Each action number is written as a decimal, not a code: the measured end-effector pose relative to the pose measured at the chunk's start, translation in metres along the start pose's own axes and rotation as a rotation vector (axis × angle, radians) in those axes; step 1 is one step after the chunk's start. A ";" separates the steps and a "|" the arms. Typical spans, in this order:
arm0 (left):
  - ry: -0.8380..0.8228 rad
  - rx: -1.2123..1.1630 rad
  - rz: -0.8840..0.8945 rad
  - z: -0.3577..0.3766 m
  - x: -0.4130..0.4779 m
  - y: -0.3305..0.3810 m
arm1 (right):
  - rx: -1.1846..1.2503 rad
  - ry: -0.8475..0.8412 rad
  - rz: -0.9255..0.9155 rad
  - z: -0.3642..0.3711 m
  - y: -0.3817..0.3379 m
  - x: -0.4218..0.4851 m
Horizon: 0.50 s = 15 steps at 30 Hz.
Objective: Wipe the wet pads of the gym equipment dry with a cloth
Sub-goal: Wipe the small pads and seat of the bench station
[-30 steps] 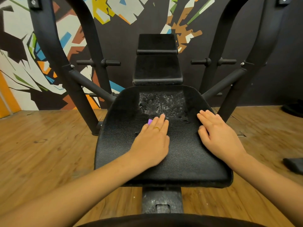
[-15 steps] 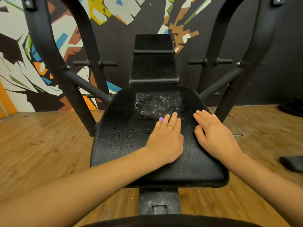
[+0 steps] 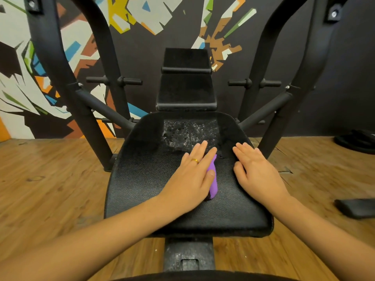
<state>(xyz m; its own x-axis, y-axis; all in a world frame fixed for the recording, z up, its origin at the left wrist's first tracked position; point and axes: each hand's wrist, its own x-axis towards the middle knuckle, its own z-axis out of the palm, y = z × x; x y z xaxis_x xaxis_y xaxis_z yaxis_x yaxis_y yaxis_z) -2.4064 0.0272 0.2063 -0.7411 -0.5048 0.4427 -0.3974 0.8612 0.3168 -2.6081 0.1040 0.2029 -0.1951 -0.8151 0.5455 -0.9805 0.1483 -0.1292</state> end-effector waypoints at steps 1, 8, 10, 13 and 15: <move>0.014 0.064 -0.002 -0.004 0.000 0.000 | -0.007 -0.002 -0.007 0.000 0.000 0.000; 0.001 0.238 -0.161 -0.034 -0.018 -0.028 | -0.132 0.009 -0.117 -0.007 -0.005 0.002; 0.001 0.292 -0.230 -0.040 -0.025 -0.047 | -0.049 0.014 -0.123 -0.012 -0.015 0.002; 0.058 0.336 -0.315 -0.050 -0.036 -0.077 | 0.156 -0.032 -0.181 -0.018 -0.044 0.004; 0.066 0.403 -0.343 -0.051 -0.040 -0.086 | 0.149 -0.074 -0.282 -0.013 -0.065 0.007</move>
<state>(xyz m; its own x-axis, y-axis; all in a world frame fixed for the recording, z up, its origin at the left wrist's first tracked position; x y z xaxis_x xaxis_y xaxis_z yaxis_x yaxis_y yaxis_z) -2.3150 -0.0299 0.2037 -0.5013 -0.7532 0.4259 -0.7970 0.5936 0.1116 -2.5464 0.0957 0.2259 0.0910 -0.8518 0.5159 -0.9801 -0.1683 -0.1049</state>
